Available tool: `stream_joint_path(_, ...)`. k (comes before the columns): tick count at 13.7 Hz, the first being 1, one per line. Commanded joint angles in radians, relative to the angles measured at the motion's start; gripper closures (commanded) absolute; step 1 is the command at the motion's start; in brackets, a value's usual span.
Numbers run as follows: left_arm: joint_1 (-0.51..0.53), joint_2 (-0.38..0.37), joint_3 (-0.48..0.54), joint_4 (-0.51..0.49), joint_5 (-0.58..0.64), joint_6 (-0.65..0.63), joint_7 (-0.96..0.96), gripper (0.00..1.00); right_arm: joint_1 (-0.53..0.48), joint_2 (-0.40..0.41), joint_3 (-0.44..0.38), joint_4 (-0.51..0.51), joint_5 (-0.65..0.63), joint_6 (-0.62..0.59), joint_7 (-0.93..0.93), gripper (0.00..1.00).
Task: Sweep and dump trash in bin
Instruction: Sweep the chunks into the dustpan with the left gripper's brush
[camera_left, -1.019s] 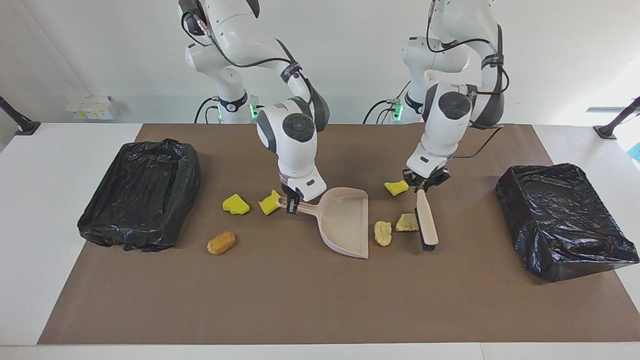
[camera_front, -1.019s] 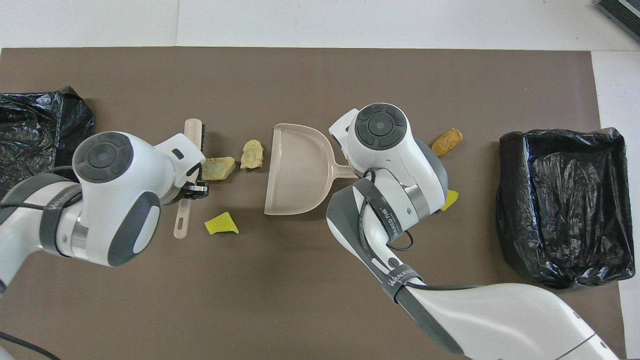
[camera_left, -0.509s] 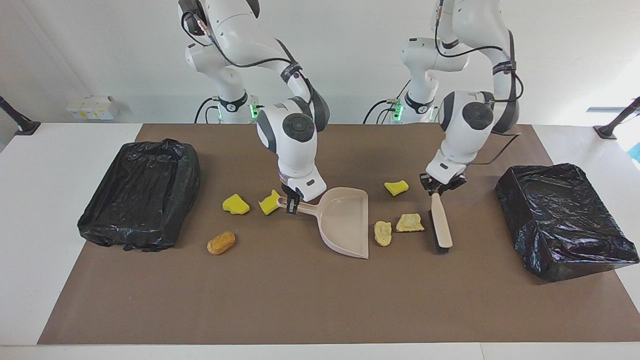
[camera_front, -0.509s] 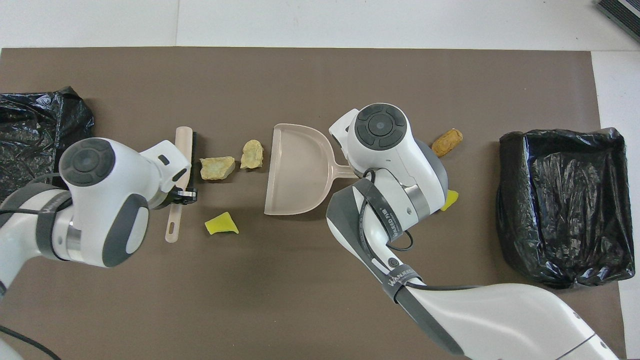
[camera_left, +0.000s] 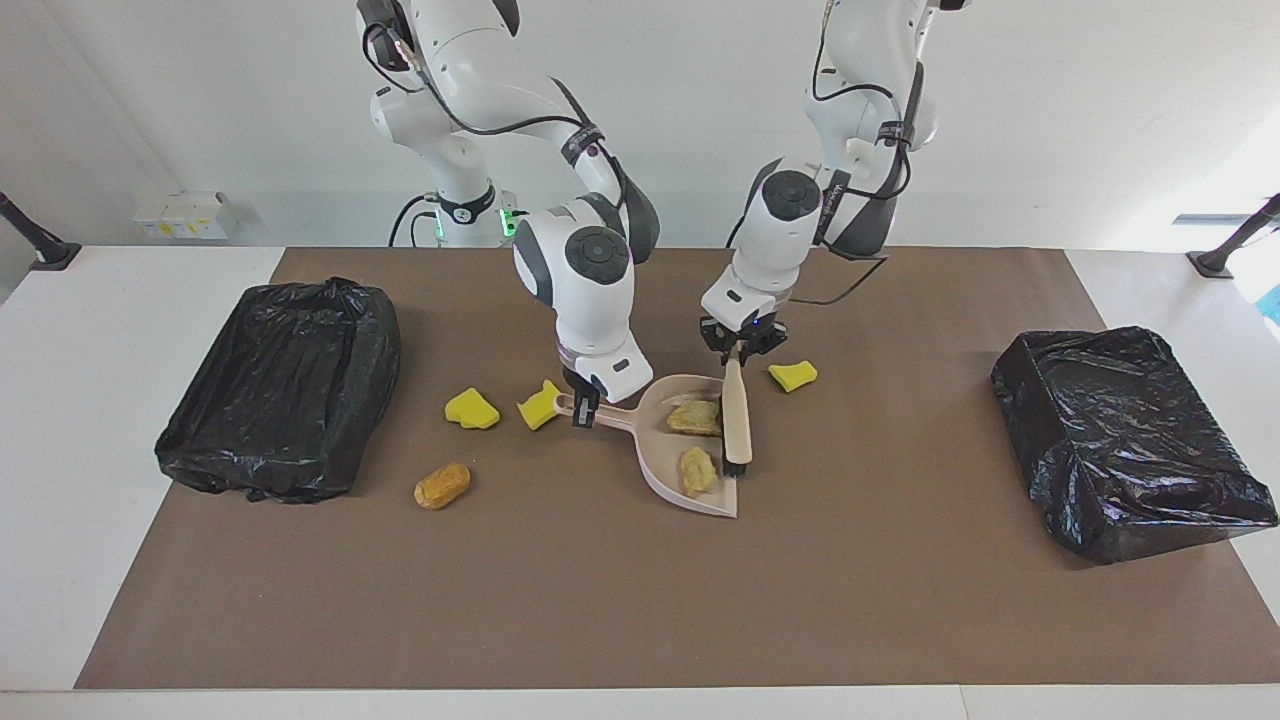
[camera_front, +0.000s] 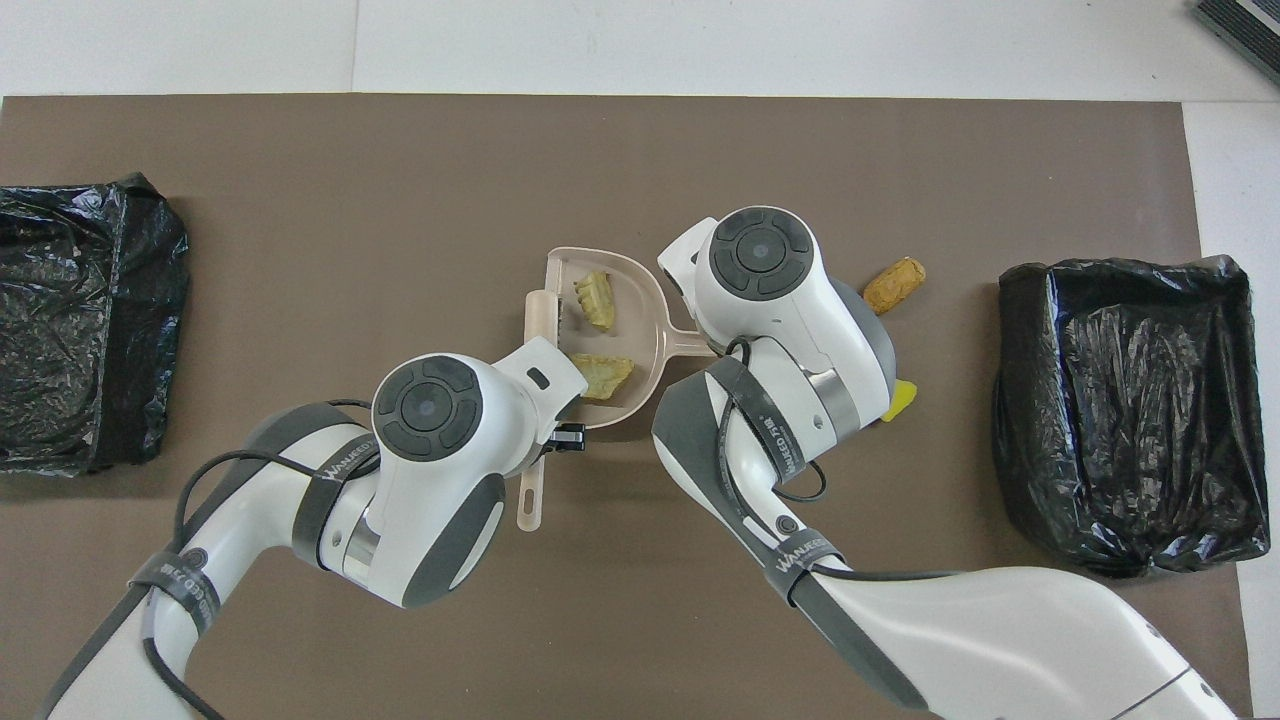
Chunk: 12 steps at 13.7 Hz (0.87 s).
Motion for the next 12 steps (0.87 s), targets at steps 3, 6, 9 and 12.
stream_joint_path(3, 0.079, -0.095, 0.027, 0.003, -0.012, -0.21, -0.035, 1.0, 0.0, -0.012, 0.005, -0.018, -0.009, 0.005, 0.03, 1.0)
stream_joint_path(6, 0.124, -0.17, 0.027, -0.049, -0.006, -0.321, -0.183, 1.0, -0.006, -0.012, 0.005, -0.028, -0.021, 0.018, -0.049, 1.0)
stream_joint_path(9, 0.11, -0.253, 0.026, -0.168, 0.014, -0.338, -0.384, 1.0, 0.0, -0.026, 0.004, -0.053, -0.037, 0.016, -0.14, 1.0)
stream_joint_path(12, 0.107, -0.351, 0.02, -0.308, 0.02, -0.318, -0.505, 1.0, 0.002, -0.034, 0.005, -0.068, -0.061, 0.025, -0.188, 1.0)
